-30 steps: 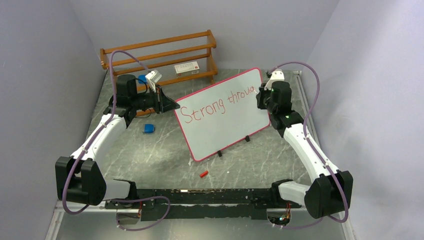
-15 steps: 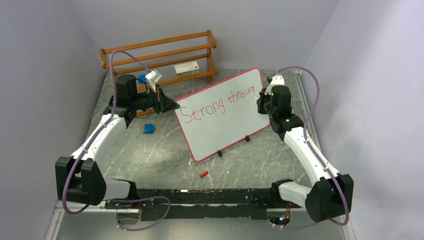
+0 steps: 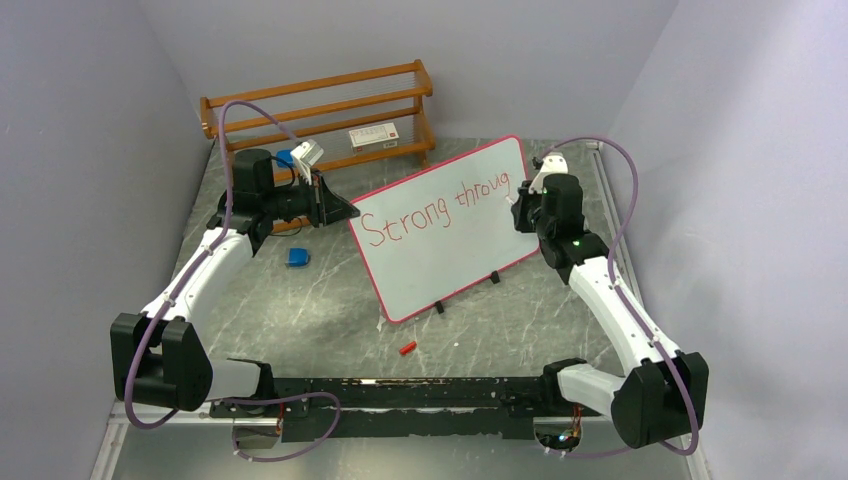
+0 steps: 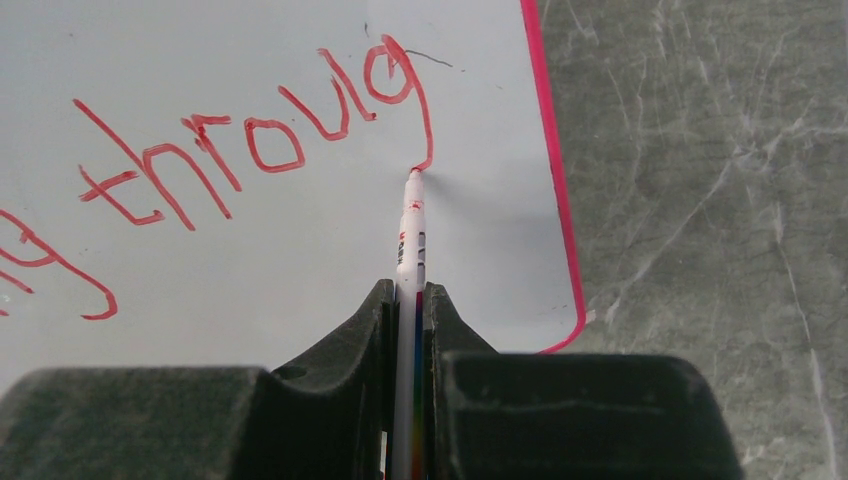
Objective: Write a sentence on the whiteboard
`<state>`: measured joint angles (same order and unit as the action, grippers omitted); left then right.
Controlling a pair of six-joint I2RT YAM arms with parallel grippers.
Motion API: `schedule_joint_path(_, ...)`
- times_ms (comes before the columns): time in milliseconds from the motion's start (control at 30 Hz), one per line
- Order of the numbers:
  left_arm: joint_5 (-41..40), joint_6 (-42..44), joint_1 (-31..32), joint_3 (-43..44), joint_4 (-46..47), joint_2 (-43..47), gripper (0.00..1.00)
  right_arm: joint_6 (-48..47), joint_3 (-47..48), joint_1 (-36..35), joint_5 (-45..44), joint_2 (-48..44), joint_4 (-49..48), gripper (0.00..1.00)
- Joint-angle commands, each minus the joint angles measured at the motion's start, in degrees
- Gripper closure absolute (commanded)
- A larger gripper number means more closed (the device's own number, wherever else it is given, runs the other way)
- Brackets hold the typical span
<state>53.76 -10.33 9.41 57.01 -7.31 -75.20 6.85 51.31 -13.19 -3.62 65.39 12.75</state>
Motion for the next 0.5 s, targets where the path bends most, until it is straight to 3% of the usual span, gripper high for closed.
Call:
schedule_joint_path(0, -3.57, 4.00, 1.71, -0.86, -4.60, -1.00, 0.95, 0.51, 0.56, 0.25, 3.35, -0.73, 1.28, 1.00)
schedule_joint_path(167, -3.88, 4.09, 1.75, -0.85, -4.73, -0.92, 0.95, 0.46, 2.28, 0.27, 4.39, -1.23, 1.11, 1.00)
schedule_joint_path(467, -4.16, 4.18, 1.68, -0.76, -4.91, -0.91, 0.95, -0.99, 6.81, 0.68, -1.31, -1.67, -0.63, 1.00)
